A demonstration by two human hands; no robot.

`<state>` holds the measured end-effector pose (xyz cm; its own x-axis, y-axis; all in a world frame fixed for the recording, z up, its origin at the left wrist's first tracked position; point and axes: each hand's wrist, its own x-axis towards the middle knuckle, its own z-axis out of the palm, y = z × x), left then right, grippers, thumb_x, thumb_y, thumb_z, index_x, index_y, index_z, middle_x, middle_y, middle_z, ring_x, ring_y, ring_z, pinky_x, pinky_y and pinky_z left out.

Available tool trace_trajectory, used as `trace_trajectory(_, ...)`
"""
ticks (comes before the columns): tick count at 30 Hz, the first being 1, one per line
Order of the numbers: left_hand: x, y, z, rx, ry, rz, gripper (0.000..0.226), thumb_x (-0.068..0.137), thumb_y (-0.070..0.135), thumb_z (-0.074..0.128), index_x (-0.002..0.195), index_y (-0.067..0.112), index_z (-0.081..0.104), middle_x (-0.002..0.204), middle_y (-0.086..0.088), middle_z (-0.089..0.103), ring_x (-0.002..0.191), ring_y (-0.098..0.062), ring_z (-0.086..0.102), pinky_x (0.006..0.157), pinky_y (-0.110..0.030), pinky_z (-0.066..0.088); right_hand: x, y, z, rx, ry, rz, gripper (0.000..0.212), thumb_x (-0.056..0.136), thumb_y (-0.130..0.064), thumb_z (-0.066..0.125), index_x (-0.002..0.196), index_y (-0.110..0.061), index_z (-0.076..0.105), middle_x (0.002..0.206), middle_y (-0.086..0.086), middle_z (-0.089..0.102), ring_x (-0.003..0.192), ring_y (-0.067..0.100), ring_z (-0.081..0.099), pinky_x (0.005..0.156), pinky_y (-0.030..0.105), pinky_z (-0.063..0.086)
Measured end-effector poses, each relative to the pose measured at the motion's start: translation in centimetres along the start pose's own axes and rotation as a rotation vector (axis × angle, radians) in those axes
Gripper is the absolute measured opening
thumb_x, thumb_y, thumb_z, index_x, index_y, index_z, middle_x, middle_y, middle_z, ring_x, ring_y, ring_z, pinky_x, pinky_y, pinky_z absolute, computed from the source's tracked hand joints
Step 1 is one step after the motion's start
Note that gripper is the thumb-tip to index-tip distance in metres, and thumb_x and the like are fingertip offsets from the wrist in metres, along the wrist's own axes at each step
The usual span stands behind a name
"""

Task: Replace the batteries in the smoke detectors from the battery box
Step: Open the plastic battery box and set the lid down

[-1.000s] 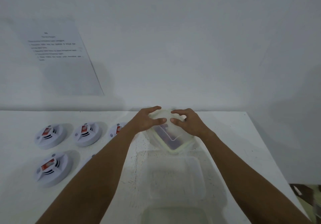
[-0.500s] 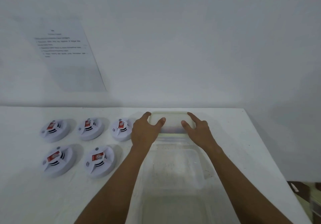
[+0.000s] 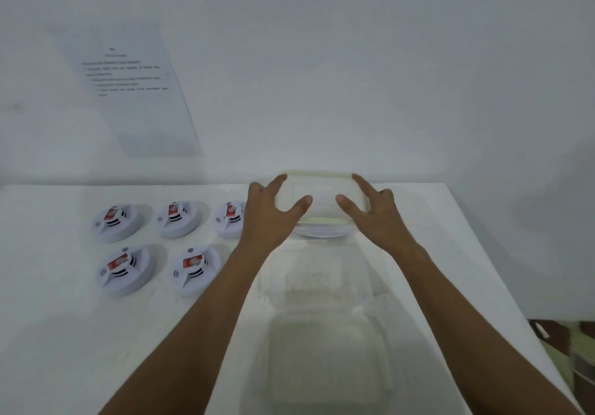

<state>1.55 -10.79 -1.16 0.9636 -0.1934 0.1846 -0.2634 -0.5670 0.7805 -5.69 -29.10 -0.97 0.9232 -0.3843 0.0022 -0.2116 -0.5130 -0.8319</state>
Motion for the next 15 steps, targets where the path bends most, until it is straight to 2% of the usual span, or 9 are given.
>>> trace_trajectory(2, -3.4, 0.4, -1.0, 0.022, 0.000, 0.026, 0.072, 0.080, 0.058, 0.066, 0.142, 0.033, 0.042, 0.116, 0.005, 0.035, 0.105, 0.006, 0.031, 0.089, -0.014, 0.025, -3.5, -0.1, -0.6, 0.007, 0.020, -0.027, 0.068, 0.090, -0.059, 0.054, 0.150, -0.044, 0.026, 0.121, 0.003, 0.039, 0.103, 0.012, 0.043, 0.094, 0.023, 0.027)
trace_trajectory(4, -7.7, 0.0, -1.7, 0.030, -0.013, 0.041, 0.074, 0.077, 0.062, 0.065, 0.142, 0.038, 0.040, 0.115, 0.009, 0.035, 0.094, 0.018, 0.027, 0.089, -0.013, 0.027, -7.4, 0.6, -0.6, -0.005, 0.024, -0.063, 0.066, 0.091, -0.057, 0.054, 0.150, -0.047, 0.025, 0.121, 0.003, 0.048, 0.102, 0.007, 0.042, 0.092, 0.019, 0.027)
trace_trajectory(5, -10.1, -0.4, -1.9, 0.025, -0.019, 0.037, 0.076, 0.075, 0.064, 0.064, 0.142, 0.040, 0.039, 0.114, 0.010, 0.038, 0.088, 0.018, 0.032, 0.086, -0.011, 0.030, -9.5, 1.2, -0.4, -0.017, 0.026, -0.080, 0.066, 0.090, -0.055, 0.056, 0.149, -0.047, 0.026, 0.122, 0.006, 0.052, 0.101, 0.005, 0.044, 0.089, 0.014, 0.029)
trace_trajectory(7, -14.9, -1.4, -2.1, 0.008, -0.029, 0.020, 0.079, 0.070, 0.068, 0.062, 0.141, 0.041, 0.041, 0.105, 0.008, 0.042, 0.090, 0.016, 0.042, 0.076, -0.001, 0.033, -13.6, 3.0, 0.3, -0.048, 0.018, -0.106, 0.067, 0.089, -0.052, 0.058, 0.149, -0.043, 0.029, 0.124, 0.012, 0.058, 0.100, 0.009, 0.051, 0.082, 0.002, 0.033)
trace_trajectory(8, -17.0, -1.9, -2.1, -0.003, -0.035, 0.005, 0.081, 0.068, 0.070, 0.062, 0.140, 0.040, 0.042, 0.101, 0.008, 0.041, 0.091, 0.013, 0.044, 0.075, 0.002, 0.034, -15.5, 3.9, 0.6, -0.061, 0.003, -0.104, 0.068, 0.088, -0.054, 0.057, 0.149, -0.043, 0.030, 0.123, 0.012, 0.060, 0.103, 0.012, 0.052, 0.082, 0.000, 0.035)
trace_trajectory(10, -20.5, -3.2, -1.8, -0.011, -0.043, -0.007, 0.083, 0.068, 0.074, 0.063, 0.139, 0.036, 0.046, 0.094, 0.009, 0.039, 0.086, 0.002, 0.049, 0.074, 0.001, 0.036, -18.5, 5.4, 1.2, -0.101, -0.051, -0.078, 0.069, 0.085, -0.062, 0.052, 0.147, -0.050, 0.025, 0.110, 0.005, 0.061, 0.097, 0.009, 0.054, 0.080, 0.006, 0.039)
trace_trajectory(12, -22.9, -4.6, -1.3, 0.026, -0.041, 0.027, 0.081, 0.070, 0.074, 0.062, 0.138, 0.031, 0.049, 0.091, 0.009, 0.038, 0.085, -0.001, 0.049, 0.073, 0.000, 0.037, -20.7, 6.7, 1.7, -0.141, -0.084, -0.044, 0.070, 0.082, -0.069, 0.045, 0.146, -0.056, 0.019, 0.096, -0.004, 0.056, 0.090, 0.001, 0.051, 0.074, 0.011, 0.039)
trace_trajectory(15, -24.7, -5.8, -0.8, 0.047, -0.062, -0.007, 0.079, 0.069, 0.074, 0.057, 0.139, 0.038, 0.043, 0.092, 0.012, 0.036, 0.089, 0.000, 0.047, 0.074, -0.005, 0.039, -22.3, 7.5, 2.4, -0.195, -0.126, 0.000, 0.072, 0.081, -0.073, 0.038, 0.147, -0.056, 0.014, 0.095, -0.013, 0.050, 0.094, -0.001, 0.045, 0.076, 0.013, 0.036)
